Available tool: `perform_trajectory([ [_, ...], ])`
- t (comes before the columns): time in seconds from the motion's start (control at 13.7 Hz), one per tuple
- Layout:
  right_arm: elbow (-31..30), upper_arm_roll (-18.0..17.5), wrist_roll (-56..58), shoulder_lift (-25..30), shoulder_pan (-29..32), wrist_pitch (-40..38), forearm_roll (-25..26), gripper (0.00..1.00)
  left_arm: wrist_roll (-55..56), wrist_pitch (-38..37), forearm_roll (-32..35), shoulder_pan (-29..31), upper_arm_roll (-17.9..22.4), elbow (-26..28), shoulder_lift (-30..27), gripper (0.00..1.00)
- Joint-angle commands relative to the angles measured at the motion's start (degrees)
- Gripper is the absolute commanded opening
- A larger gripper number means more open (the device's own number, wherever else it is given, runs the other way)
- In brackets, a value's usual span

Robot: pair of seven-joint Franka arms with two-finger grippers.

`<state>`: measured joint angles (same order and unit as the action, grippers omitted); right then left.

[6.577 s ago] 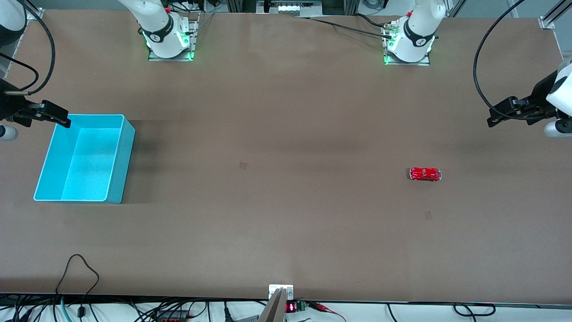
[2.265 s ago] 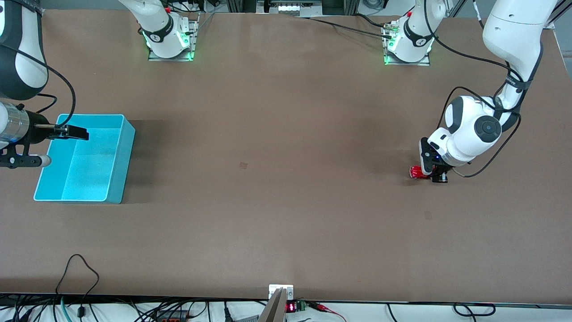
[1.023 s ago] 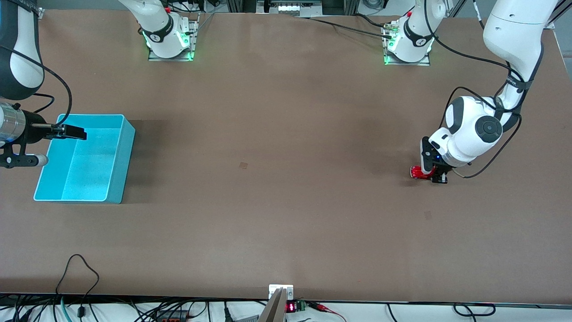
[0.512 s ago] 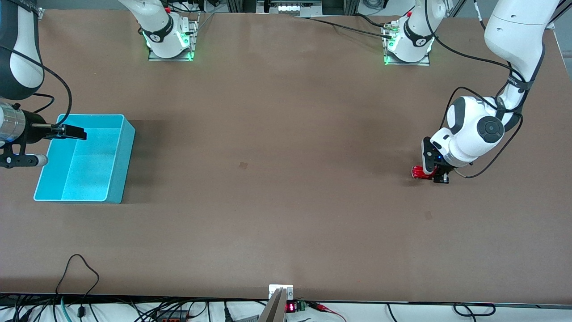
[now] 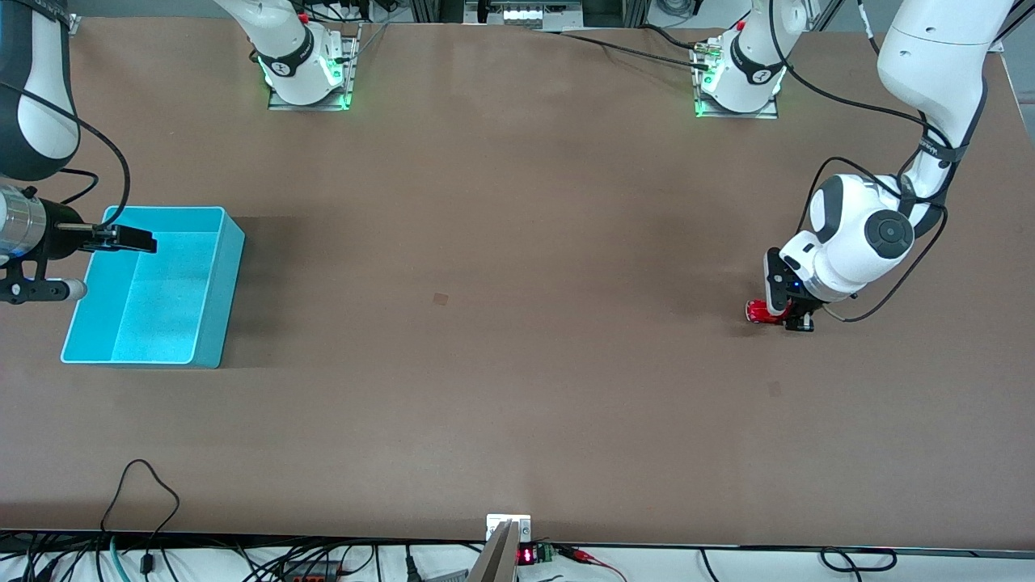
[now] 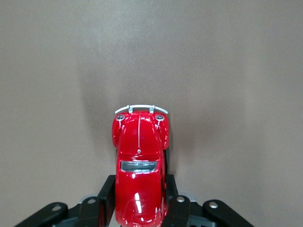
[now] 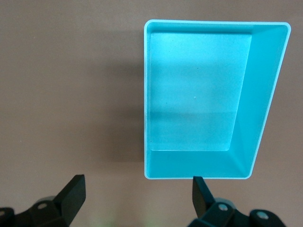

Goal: Wind red beetle toy and store in blue box
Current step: 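Drag the car backward along the table with the left gripper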

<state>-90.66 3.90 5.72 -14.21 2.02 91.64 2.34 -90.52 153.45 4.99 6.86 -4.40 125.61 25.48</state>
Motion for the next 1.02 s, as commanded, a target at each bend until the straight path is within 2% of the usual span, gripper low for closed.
perform_trajectory([
  [0.0,1.1,-0.2,1.1,-0.4,0.4,-0.4,-1.0,1.0,-1.6,-0.4,0.8,2.2,-0.1,-1.7,2.3,0.29],
  [0.44,1.0,-0.2,1.2,-0.4,0.4,-0.4,-1.5,1.0,-7.6,-0.4,0.8,7.7,-0.1,-4.1,6.5,0.29],
  [0.95,1.0,-0.2,1.1,-0.4,0.4,-0.4,-1.5,1.0,-22.8,-0.4,0.8,17.2,0.4,-7.0,9.3,0.31],
])
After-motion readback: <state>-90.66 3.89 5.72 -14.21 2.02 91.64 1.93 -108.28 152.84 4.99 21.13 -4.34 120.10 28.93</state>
